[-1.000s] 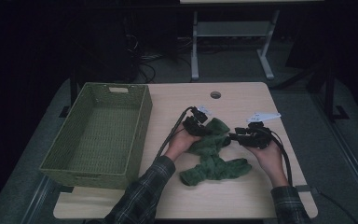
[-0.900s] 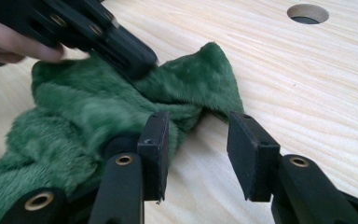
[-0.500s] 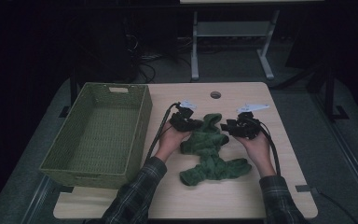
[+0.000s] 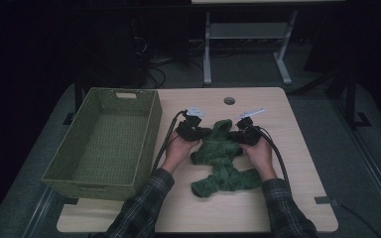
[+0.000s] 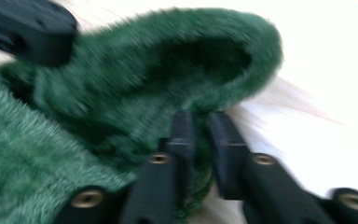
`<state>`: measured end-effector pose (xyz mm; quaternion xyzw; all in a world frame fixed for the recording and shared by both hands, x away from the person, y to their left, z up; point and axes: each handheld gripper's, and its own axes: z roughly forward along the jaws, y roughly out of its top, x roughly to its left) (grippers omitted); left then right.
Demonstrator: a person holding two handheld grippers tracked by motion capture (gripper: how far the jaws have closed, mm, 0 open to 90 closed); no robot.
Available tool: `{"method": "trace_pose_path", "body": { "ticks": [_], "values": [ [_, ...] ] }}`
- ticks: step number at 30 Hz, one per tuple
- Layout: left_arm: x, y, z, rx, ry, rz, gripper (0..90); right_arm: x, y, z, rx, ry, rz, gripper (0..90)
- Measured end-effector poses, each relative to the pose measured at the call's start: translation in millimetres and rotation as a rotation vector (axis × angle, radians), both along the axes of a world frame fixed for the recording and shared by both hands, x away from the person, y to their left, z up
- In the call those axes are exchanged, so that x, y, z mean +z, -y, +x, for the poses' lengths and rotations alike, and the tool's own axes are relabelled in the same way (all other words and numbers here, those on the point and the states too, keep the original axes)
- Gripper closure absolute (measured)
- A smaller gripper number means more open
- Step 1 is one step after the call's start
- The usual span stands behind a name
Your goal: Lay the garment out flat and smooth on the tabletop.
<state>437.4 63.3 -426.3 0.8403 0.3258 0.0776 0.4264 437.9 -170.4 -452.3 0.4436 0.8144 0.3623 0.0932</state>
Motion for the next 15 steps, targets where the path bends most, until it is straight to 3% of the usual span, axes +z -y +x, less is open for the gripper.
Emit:
{"method": "trace_pose_path", "body": {
  "ticks": [4, 8, 15],
  "values": [
    [0.1, -6.1, 0.4, 0.035, 0.019, 0.009, 88.5, 8.2, 11.9, -4.8, -0.012, 0.033, -0.024, 87.3],
    [-2.8, -10.1, 2.2, 0.062, 0.042, 0.026, 88.6, 18.4, 31.1, -12.8, -0.037, 0.080, -0.011, 87.5],
    [-19.5, -8.0, 5.4, 0.086, 0.035, 0.058, 88.8, 0.5, 54.5, -15.8, -0.075, 0.056, 0.011, 87.9]
  ]
}}
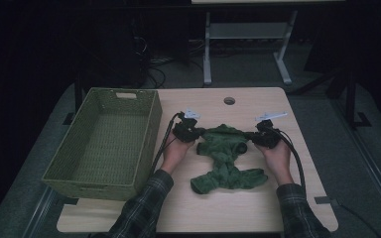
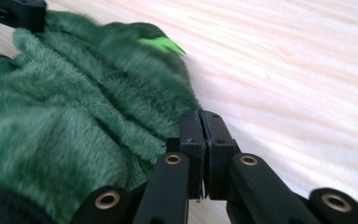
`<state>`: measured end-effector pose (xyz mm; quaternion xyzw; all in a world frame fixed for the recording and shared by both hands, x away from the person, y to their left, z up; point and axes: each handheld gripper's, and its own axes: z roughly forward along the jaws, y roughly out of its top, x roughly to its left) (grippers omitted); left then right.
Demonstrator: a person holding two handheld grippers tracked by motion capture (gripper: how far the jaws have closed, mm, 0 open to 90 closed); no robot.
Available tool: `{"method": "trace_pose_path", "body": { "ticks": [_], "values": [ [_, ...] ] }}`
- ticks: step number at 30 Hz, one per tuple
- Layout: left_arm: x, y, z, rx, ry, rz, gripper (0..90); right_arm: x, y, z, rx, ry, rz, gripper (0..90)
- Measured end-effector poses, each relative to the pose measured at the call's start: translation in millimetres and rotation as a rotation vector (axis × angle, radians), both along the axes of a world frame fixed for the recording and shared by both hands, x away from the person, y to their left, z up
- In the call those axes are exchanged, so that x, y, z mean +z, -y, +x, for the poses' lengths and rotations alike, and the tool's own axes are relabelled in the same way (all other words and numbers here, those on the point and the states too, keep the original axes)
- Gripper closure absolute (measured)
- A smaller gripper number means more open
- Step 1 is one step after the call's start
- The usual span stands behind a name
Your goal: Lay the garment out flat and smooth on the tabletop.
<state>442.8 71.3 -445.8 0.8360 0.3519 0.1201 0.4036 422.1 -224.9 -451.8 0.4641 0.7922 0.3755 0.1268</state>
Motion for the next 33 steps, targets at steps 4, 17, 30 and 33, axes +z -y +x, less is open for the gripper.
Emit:
{"method": "trace_pose_path", "body": {
  "ticks": [4, 17, 30, 33],
  "values": [
    [-8.7, 1.2, 1.4, 0.011, -0.018, 0.019, 89.0, -14.9, 3.9, 1.3, 0.003, -0.039, -0.001, 88.1],
    [-8.9, -5.8, 1.1, 0.052, -0.035, 0.014, 69.3, -12.0, 8.8, -3.6, 0.001, -0.019, 0.028, 67.5],
    [24.3, -13.9, -40.9, -0.029, -0.016, -0.001, 53.2, 19.8, 26.3, -36.7, 0.038, 0.034, 0.043, 59.5],
    [23.1, -16.5, -51.0, -0.066, -0.012, 0.003, 48.3, 22.8, 29.1, -47.5, 0.046, 0.047, 0.051, 57.6]
  ]
}}
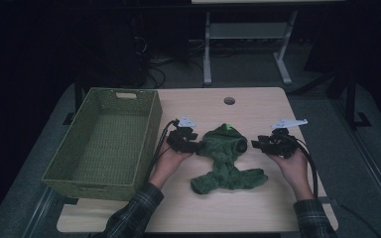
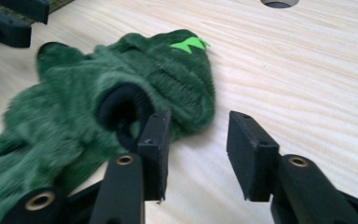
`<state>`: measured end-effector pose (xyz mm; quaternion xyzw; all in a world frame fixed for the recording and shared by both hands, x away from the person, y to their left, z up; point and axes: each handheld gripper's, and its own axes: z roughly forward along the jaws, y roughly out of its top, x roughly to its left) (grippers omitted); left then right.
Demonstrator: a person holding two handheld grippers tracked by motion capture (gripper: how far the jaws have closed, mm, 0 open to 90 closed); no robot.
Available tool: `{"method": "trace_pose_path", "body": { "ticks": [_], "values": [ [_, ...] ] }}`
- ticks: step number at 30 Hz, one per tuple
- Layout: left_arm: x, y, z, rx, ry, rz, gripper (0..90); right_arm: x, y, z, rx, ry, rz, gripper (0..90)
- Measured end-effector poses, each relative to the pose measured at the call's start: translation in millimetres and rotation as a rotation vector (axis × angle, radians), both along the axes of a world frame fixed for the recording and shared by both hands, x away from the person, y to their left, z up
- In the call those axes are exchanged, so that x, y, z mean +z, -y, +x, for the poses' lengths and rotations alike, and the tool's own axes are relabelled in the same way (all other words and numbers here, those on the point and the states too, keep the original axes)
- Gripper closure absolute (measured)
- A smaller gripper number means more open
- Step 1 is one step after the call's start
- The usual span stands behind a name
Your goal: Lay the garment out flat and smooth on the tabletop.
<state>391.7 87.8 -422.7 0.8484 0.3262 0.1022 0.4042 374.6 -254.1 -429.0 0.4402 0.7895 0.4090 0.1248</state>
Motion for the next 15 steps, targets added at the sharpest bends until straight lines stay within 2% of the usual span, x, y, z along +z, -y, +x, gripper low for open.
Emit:
{"method": "trace_pose_path", "body": {
  "ticks": [3, 7, 9, 12, 15],
  "values": [
    [-2.6, -4.0, -10.9, -0.028, -0.004, -0.007, 43.7, 0.4, 2.5, -8.4, 0.021, 0.001, 0.011, 56.5],
    [-8.2, -8.8, -23.4, -0.055, 0.000, 0.012, 37.4, -0.9, 1.7, -17.7, 0.024, 0.008, 0.025, 55.9],
    [-10.5, -12.6, -29.8, -0.069, 0.003, 0.017, 33.7, -2.2, 1.6, -20.5, 0.029, -0.002, 0.020, 54.5],
    [-12.4, -16.3, -42.0, -0.088, 0.005, 0.011, 28.0, -4.5, 1.2, -25.3, 0.036, 0.012, 0.010, 53.8],
    [-15.1, -18.9, -54.5, -0.122, -0.008, 0.024, 19.2, -6.9, -0.1, -29.2, 0.037, -0.002, 0.002, 51.6]
  ]
}}
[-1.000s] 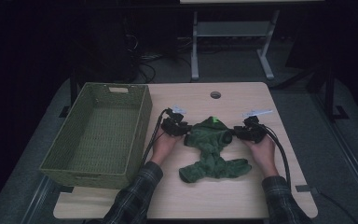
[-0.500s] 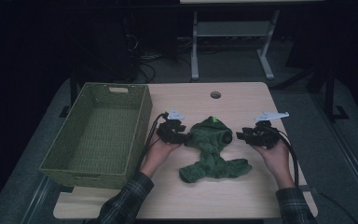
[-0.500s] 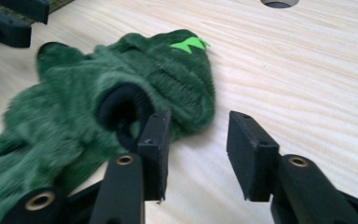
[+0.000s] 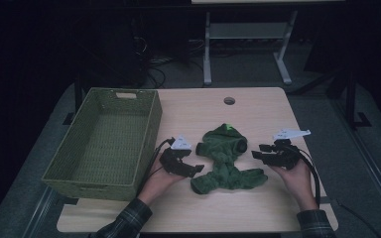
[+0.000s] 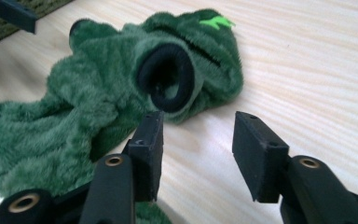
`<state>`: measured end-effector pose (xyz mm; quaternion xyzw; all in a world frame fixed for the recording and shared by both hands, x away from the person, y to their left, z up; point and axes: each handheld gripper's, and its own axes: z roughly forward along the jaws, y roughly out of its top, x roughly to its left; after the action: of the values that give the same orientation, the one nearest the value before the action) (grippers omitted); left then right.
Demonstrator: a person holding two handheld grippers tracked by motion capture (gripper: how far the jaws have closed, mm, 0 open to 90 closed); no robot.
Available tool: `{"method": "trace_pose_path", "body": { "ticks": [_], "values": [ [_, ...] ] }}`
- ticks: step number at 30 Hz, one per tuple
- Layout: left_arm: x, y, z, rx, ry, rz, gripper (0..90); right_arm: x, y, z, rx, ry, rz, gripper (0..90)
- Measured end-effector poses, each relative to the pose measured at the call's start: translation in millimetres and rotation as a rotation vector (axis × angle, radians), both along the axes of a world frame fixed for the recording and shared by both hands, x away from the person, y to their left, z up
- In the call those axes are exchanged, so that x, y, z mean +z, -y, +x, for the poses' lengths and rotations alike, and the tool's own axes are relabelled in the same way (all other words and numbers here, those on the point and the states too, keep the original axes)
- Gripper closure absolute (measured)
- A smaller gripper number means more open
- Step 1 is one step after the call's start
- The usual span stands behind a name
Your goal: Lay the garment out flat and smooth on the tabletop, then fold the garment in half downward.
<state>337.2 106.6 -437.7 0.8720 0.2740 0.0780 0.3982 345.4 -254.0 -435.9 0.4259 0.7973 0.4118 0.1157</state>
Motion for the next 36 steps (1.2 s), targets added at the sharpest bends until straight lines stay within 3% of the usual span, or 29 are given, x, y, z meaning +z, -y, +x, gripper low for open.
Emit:
{"method": "trace_pose_path", "body": {
  "ticks": [6, 10, 14, 18, 26, 28, 36],
  "values": [
    [-3.9, -6.1, -27.7, -0.034, 0.034, 0.015, 12.9, 0.8, -3.2, -4.1, 0.011, 0.001, 0.000, 50.2],
    [-9.3, -13.9, -47.0, -0.052, 0.029, 0.011, 12.8, 1.7, -8.6, -8.0, 0.030, 0.002, -0.007, 50.0],
    [-17.7, -19.6, -62.2, -0.060, 0.048, 0.043, 12.7, 2.7, -14.0, -11.7, 0.048, 0.005, -0.005, 50.2],
    [-26.3, -25.3, -66.3, -0.066, 0.036, 0.075, 12.7, 2.2, -22.0, -14.7, 0.077, 0.002, 0.013, 51.4],
    [-37.2, -27.6, -66.6, -0.062, 0.038, 0.091, 12.7, 1.6, -43.5, -26.8, 0.143, 0.015, 0.023, 54.7],
    [-39.4, -28.7, -67.0, -0.067, 0.054, 0.072, 12.7, 0.7, -51.5, -30.6, 0.170, 0.019, 0.007, 56.6],
    [-39.6, -30.2, -67.8, -0.068, 0.052, 0.067, 13.2, 6.3, -79.6, -45.4, 0.272, 0.032, 0.045, 58.2]
  ]
}}
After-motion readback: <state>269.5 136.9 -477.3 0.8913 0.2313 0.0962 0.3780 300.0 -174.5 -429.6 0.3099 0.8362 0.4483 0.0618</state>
